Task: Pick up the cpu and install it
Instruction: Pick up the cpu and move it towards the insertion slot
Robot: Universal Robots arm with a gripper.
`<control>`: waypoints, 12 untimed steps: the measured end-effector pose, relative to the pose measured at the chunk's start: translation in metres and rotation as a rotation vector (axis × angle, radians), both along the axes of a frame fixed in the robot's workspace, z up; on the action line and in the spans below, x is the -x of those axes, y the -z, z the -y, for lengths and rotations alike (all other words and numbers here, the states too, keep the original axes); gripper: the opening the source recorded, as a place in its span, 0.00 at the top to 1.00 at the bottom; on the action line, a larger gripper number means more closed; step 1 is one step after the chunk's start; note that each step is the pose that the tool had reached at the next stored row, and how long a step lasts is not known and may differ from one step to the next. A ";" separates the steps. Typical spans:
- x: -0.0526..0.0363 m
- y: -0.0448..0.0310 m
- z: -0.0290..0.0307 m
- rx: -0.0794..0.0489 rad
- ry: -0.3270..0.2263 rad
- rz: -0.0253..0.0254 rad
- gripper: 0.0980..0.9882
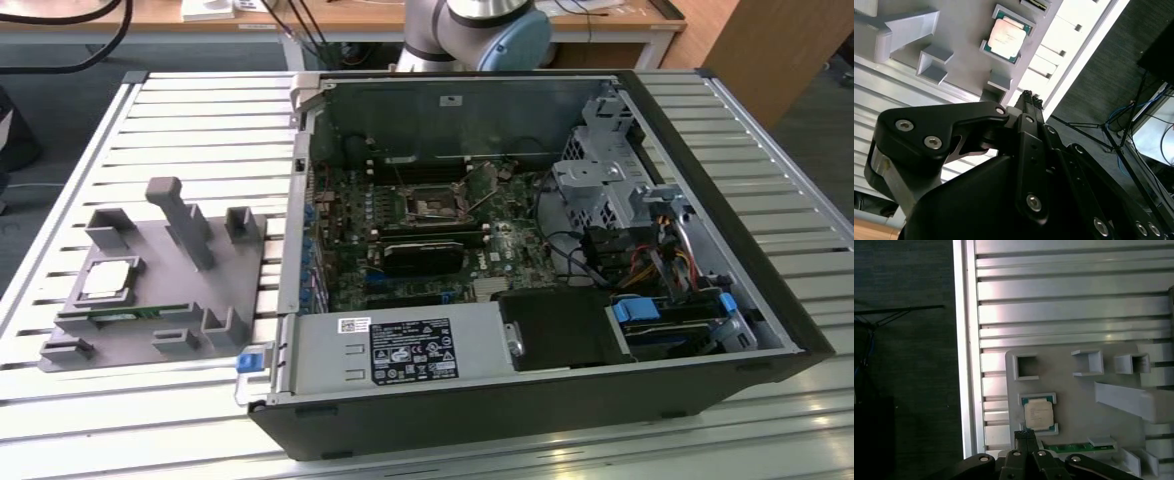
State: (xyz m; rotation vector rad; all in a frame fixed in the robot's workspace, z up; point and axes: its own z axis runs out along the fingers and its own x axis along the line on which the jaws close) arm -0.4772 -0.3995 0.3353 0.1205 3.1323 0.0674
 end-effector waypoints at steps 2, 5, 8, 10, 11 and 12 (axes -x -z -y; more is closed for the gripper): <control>0.0000 0.0021 0.0000 0.000 0.000 -0.0012 0.99; 0.0000 0.0056 0.0000 0.000 0.000 -0.0045 0.99; 0.0000 0.0096 0.0000 0.000 0.000 -0.0109 0.99; 0.0000 0.0125 0.0000 0.000 0.000 -0.0151 0.93; 0.0000 0.0139 0.0000 0.000 0.000 -0.0173 0.93; 0.0000 0.0152 0.0000 0.000 0.000 -0.0193 0.85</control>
